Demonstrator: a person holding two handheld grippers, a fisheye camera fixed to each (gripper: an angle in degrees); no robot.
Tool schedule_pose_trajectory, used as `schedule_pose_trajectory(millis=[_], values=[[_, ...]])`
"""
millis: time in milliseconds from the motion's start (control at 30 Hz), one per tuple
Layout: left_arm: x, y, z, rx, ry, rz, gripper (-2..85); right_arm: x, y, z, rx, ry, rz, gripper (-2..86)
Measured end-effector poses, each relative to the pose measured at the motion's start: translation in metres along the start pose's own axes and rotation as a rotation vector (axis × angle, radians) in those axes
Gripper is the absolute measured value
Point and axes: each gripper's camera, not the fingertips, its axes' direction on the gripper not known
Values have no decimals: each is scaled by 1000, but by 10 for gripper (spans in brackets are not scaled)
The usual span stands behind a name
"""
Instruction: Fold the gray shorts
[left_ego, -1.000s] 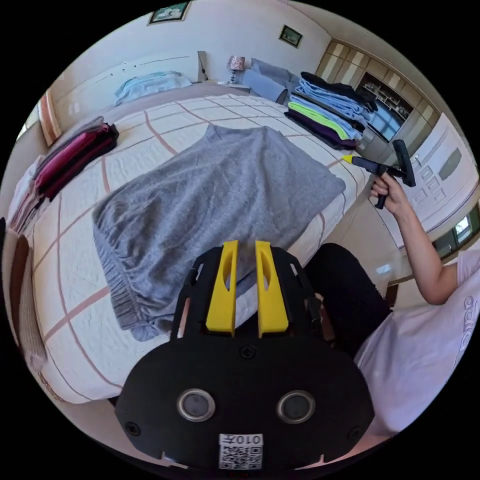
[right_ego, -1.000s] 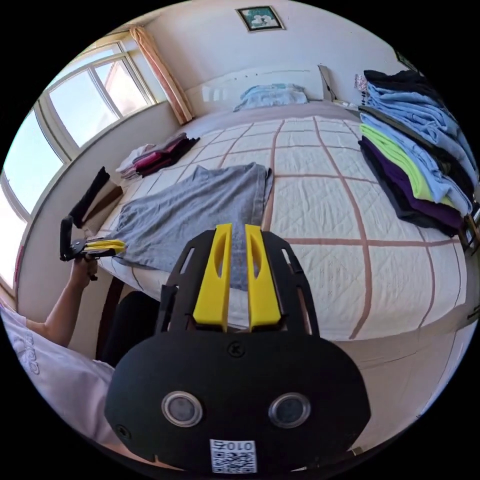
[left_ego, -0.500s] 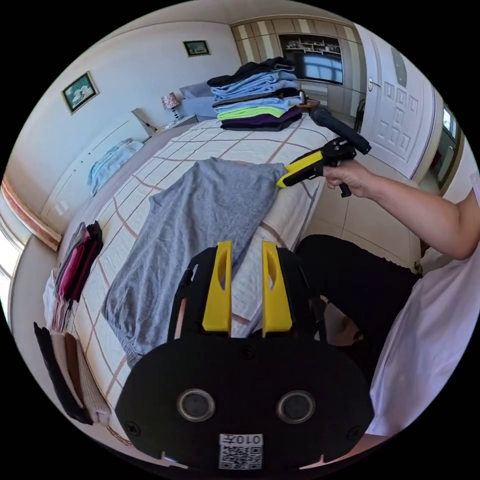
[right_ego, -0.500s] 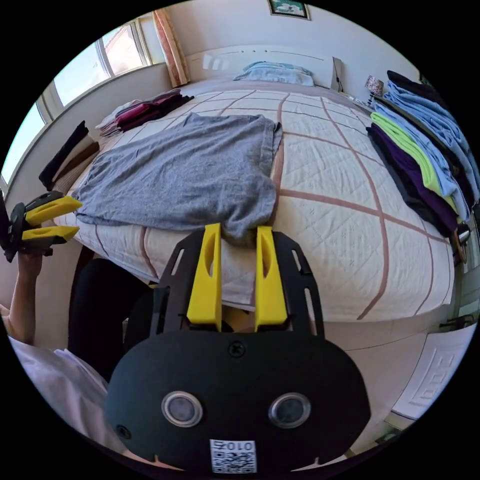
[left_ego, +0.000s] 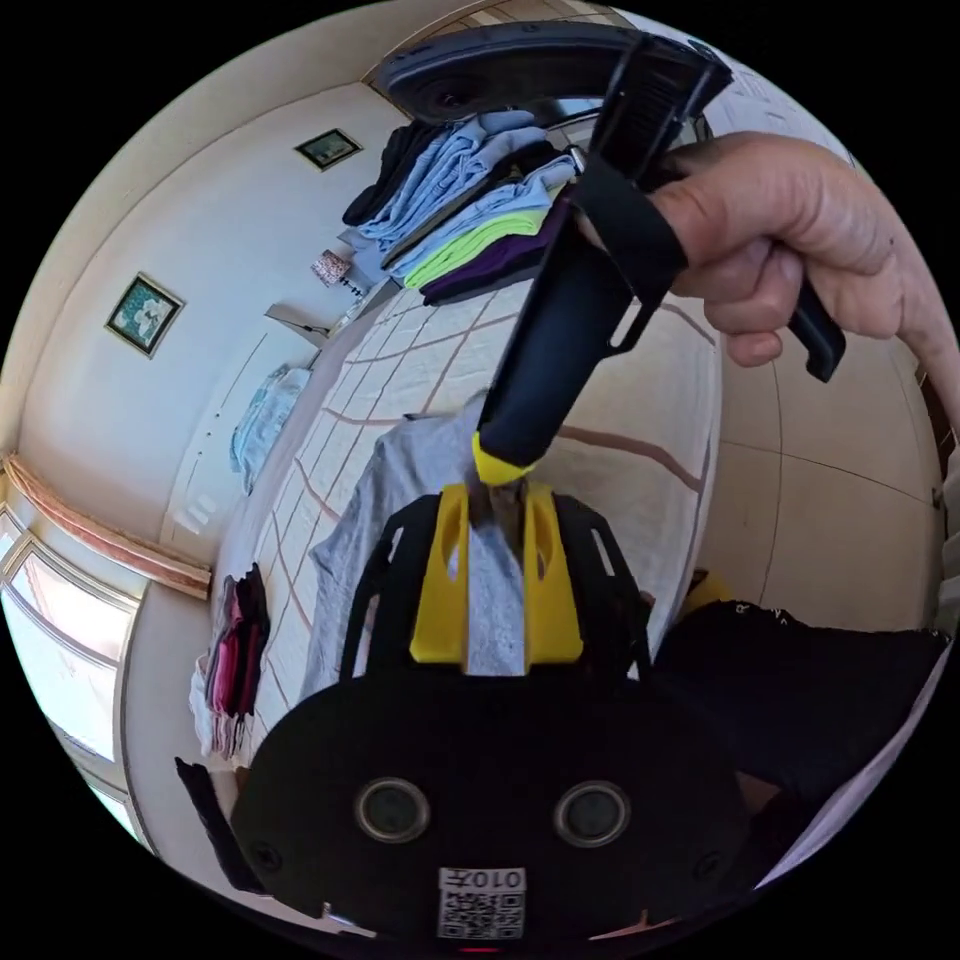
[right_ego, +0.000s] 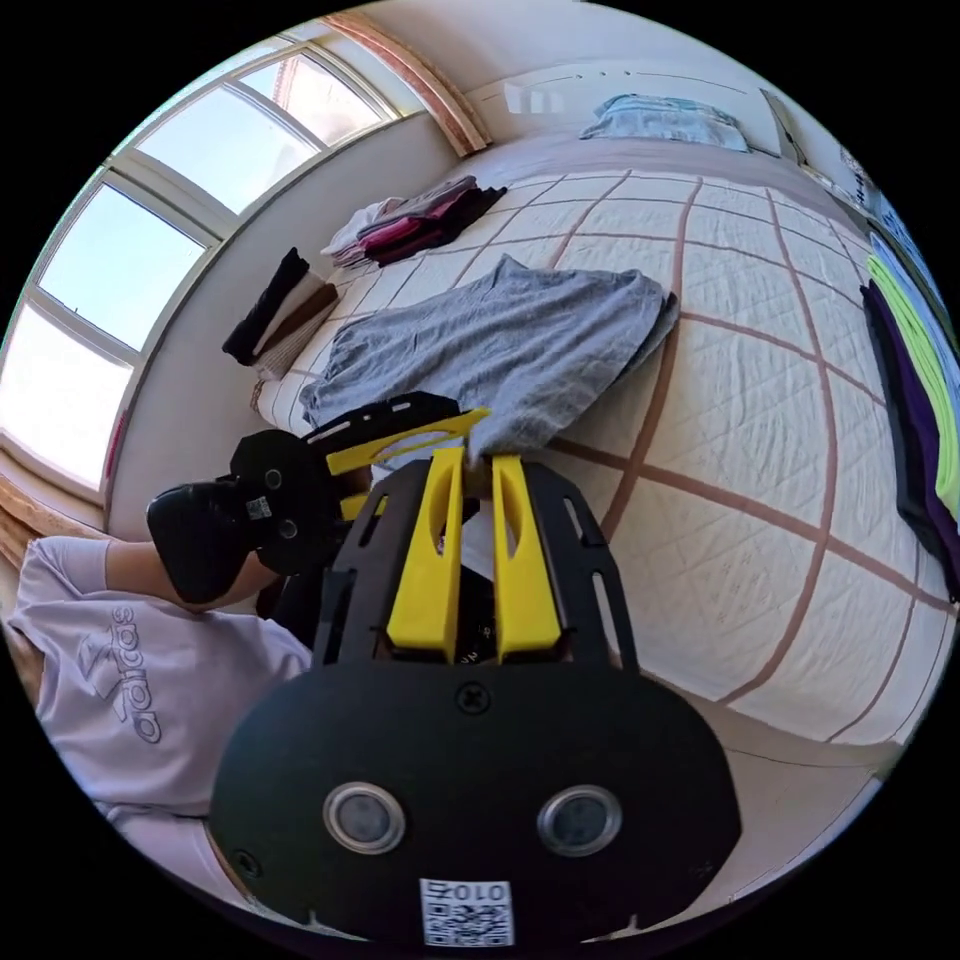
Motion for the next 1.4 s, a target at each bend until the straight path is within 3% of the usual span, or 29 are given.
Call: schedule_pose_trajectory(millis=[100, 233, 433, 567, 800, 1100, 1267, 1400], values=[[1, -2, -1, 42, -26, -13, 31, 25, 2, -14, 83, -58, 18, 120], [-43, 33, -6, 152, 222, -216, 11, 105, 0, -30, 264, -293, 200, 135], [-78, 72, -15, 233, 282, -324, 5, 171, -70, 24, 121, -458, 344, 164], [-89, 83, -18, 257, 287, -322, 5, 186, -110, 39, 183, -619, 374, 146], [-112, 117, -19, 289, 314, -367, 5, 193, -158, 52, 197, -552, 501, 50], [-178, 213, -29, 388, 420, -644, 4, 93, -218, 5, 288, -318, 385, 35], [-223, 325, -51, 550, 443, -961, 5, -94, -332, -11, 155, 17, -2, 35], [-233, 469, -48, 760, 568, -1395, 9, -233, -395, 48, -14, 183, -251, 36]])
